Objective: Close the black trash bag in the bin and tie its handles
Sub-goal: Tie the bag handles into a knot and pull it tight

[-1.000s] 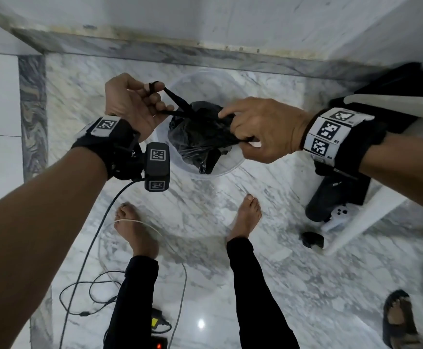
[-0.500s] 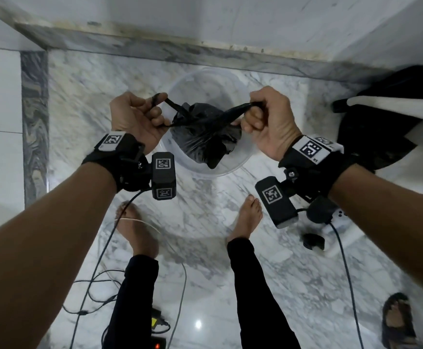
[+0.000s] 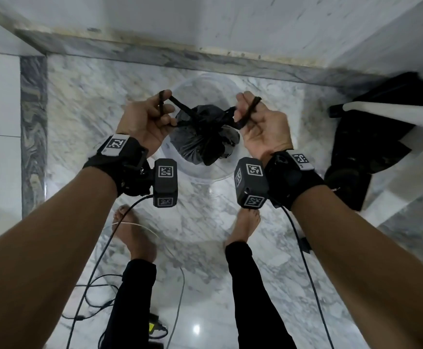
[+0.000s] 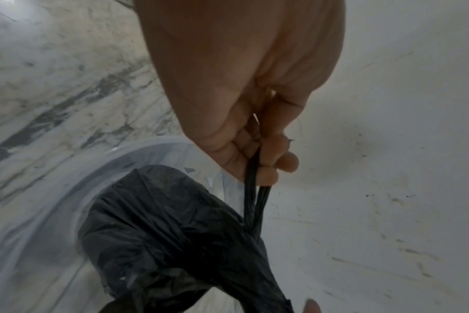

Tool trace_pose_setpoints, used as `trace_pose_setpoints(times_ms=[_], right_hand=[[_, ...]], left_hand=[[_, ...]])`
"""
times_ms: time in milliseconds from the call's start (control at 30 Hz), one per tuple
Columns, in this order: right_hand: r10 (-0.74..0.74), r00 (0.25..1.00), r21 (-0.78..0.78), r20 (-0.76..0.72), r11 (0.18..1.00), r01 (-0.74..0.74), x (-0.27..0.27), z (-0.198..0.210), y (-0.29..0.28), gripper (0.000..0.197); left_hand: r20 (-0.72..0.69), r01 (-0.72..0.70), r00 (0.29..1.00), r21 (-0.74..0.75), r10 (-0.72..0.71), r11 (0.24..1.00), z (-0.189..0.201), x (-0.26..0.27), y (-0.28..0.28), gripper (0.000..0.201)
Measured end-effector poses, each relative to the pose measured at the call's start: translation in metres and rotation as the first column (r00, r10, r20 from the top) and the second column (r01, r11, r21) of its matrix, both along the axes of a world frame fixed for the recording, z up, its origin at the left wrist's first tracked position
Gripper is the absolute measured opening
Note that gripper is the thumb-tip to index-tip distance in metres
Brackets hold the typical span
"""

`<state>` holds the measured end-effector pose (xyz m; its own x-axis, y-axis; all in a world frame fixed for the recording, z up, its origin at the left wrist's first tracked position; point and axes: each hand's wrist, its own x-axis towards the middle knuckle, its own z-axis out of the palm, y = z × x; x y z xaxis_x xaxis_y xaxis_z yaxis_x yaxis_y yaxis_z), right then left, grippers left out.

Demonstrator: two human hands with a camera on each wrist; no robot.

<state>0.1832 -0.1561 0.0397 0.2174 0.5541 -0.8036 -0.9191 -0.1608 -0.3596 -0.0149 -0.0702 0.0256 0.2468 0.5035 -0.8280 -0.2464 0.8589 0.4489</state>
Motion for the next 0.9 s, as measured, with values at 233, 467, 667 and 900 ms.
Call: trace_pose_setpoints(times_ms=[233, 467, 667, 900], right_hand=[[0.202, 0.932, -0.176, 0.302, 0.972, -0.154, -0.028, -0.011, 0.014, 0.04], [0.663, 0.065, -0.504, 0.746, 0.625, -0.596, -0.034, -0.009, 0.024, 0.058], [0.63, -0.071, -0.527, 0.774, 0.578, -0.623, -0.035, -0.008, 0.027, 0.061], [0.6, -0.054, -0.485, 0.799, 0.587, -0.648, -0.037, -0.014, 0.024, 0.058]], left_hand=[[-0.082, 0.138, 0.988, 0.121, -0.128, 0.983, 0.004, 0.013, 0.002, 0.022], [-0.356, 0.455, 0.863, 0.24, -0.358, 0.857, 0.028, 0.043, 0.007, 0.007], [-0.44, 0.559, 0.793, 0.248, -0.422, 0.792, 0.028, 0.048, 0.01, 0.006], [-0.507, 0.655, 0.72, 0.273, -0.473, 0.705, 0.02, 0.045, 0.012, 0.019]])
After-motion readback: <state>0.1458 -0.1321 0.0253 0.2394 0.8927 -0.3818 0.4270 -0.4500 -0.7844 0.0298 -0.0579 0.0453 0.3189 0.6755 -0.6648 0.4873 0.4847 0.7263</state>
